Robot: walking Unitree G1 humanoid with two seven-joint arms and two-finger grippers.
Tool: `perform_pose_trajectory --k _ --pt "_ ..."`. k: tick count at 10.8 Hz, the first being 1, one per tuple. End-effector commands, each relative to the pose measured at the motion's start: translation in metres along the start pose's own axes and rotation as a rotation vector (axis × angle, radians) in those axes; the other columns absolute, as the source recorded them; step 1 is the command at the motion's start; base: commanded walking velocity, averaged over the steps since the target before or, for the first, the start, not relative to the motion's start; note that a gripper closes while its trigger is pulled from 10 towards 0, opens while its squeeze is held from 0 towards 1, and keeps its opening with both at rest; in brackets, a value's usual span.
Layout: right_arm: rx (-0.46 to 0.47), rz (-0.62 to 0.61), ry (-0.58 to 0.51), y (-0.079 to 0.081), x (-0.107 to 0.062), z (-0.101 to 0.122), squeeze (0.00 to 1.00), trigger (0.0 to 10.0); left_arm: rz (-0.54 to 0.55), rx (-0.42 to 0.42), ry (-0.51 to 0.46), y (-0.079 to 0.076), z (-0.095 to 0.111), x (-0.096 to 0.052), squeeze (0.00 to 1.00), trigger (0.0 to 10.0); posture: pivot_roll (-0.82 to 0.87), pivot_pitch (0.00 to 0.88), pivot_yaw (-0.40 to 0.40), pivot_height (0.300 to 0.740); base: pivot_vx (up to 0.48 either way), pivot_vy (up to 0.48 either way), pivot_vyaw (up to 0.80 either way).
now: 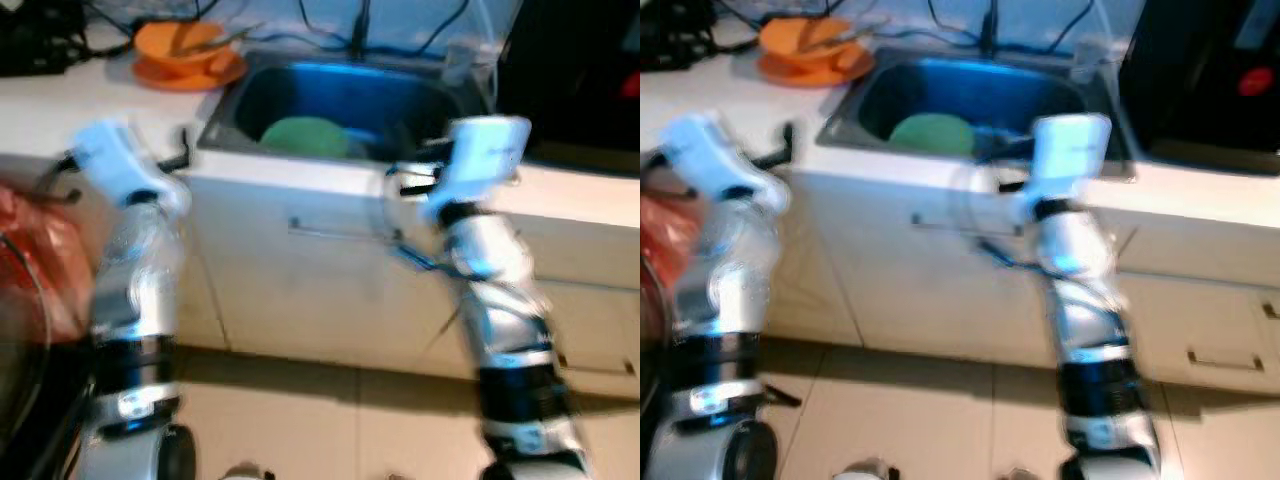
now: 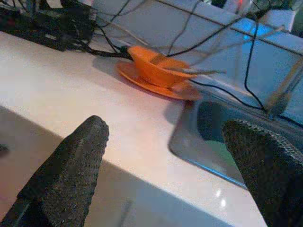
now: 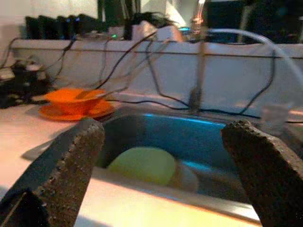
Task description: Kitchen organization
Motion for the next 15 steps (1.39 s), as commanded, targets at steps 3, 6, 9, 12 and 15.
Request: perform_pose_trajectory --k 3,6,9,12,15 --pt "-0.017 -0.029 -0.023 -0.01 0.0 0.007 0.0 10.0 -0.047 -0.001 -0.022 -0.015 0.004 -0.001 0.0 10.0 -0.03 0.076 -0.055 0.74 0.0 0.0 0.0" --pt "-0.02 -0.028 -0.025 -0.01 0.0 0.007 0.0 10.0 -0.053 0.006 -0.064 -0.015 0.011 -0.002 0.0 10.0 -0.03 0.075 -0.054 0.74 0.0 0.0 0.0" --pt "-0.023 -0.027 -0.028 -0.01 0.0 0.007 0.0 10.0 -0.063 0.02 -0.09 -0.017 0.017 -0.002 0.0 10.0 -0.03 0.075 -0.053 0.74 0.335 0.0 0.0" --pt "-0.033 -0.023 -0.036 -0.01 0.001 0.01 0.0 10.0 -0.065 0.033 -0.12 -0.02 0.025 -0.002 0.0 10.0 -0.03 0.073 -0.054 0.74 0.472 0.0 0.0" --pt "-0.041 -0.019 -0.042 -0.011 0.002 0.012 0.0 10.0 -0.065 0.044 -0.143 -0.022 0.031 -0.003 0.0 10.0 -0.03 0.072 -0.055 0.74 0.472 0.0 0.0"
Point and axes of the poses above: a point about 5 cm out from each wrist's last joint towards the gripper, its own x axis pointing out of the wrist towards the gripper, its own z axis along the axis of the wrist's last joint, y = z × x, the point moved 2 cm from there along x, pointing out of the wrist towards the gripper, and after that the axes turned 15 degrees about x, right-handed, at the moved point
